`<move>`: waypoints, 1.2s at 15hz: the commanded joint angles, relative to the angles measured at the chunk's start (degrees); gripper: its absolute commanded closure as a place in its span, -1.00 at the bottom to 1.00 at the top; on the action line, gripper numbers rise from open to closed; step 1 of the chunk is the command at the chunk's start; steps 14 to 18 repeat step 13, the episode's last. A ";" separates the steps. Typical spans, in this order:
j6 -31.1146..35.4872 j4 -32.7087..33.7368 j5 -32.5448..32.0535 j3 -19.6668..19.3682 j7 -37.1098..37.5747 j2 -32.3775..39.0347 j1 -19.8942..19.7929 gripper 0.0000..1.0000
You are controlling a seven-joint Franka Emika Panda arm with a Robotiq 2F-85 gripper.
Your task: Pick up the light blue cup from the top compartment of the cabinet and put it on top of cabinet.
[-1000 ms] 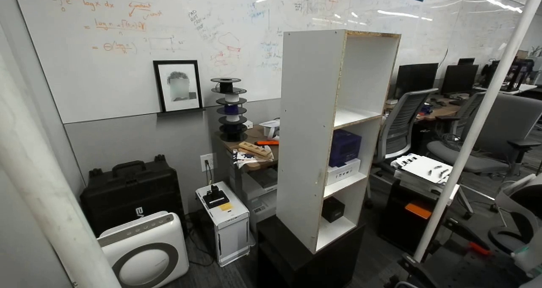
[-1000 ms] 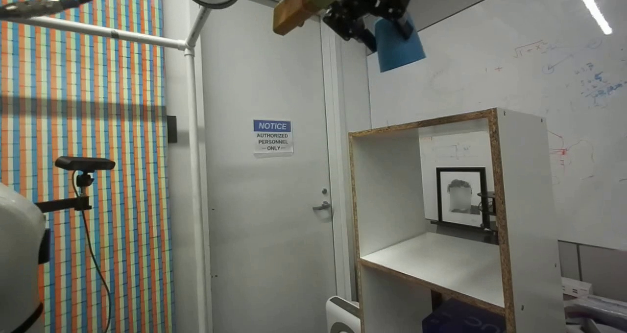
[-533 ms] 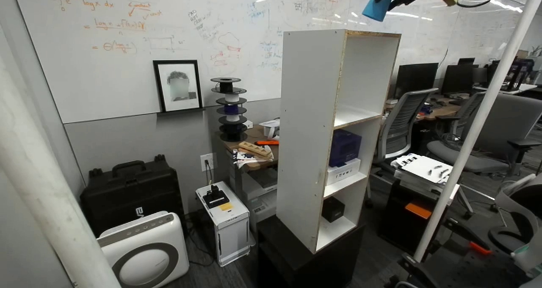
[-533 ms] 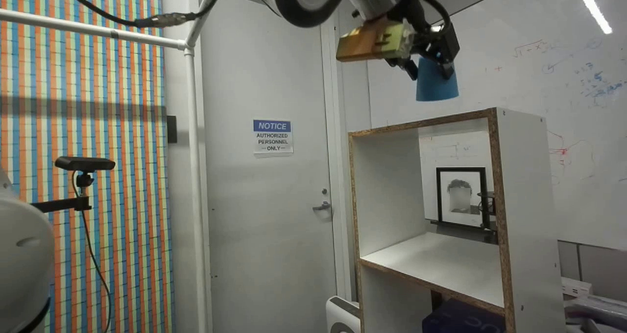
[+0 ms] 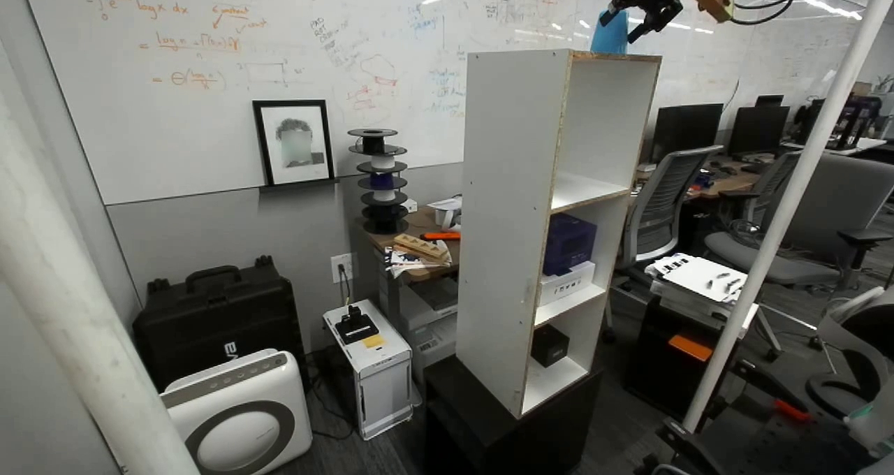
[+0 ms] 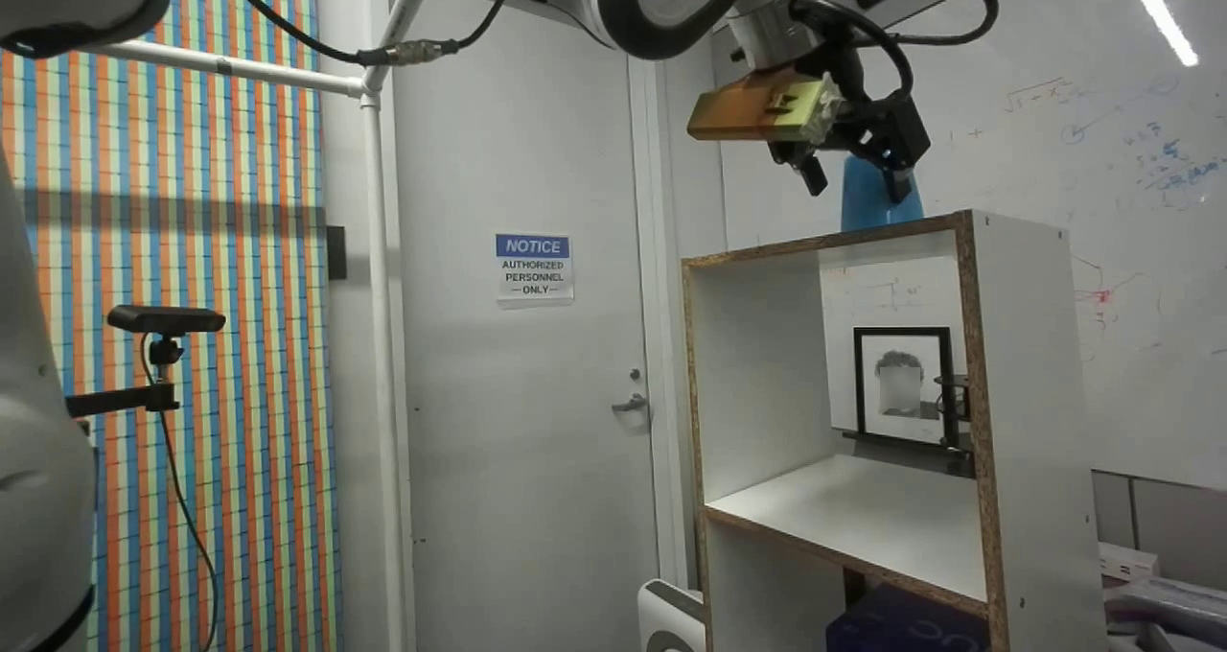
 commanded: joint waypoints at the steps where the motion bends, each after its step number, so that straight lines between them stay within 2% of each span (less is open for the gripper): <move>1: -5.69 -1.73 -1.13 10.26 1.15 -5.37 -8.75 -1.00; 3: -8.91 -4.85 -1.52 14.33 0.91 -10.17 -11.52 -1.00; 5: -14.35 -8.32 -0.35 16.45 0.52 -15.36 -12.88 -1.00; 8: -27.32 -13.88 1.43 16.45 1.04 -21.86 -13.86 -1.00; 11: -38.98 -19.60 -0.18 15.93 2.86 -25.75 -16.80 -1.00; 12: -35.72 -15.33 0.65 16.45 0.90 -21.99 -16.28 -1.00; 13: -37.83 -17.30 0.57 16.34 0.96 -23.17 -17.15 -1.00; 18: -37.83 -17.30 0.57 16.34 0.96 -23.17 -17.15 -1.00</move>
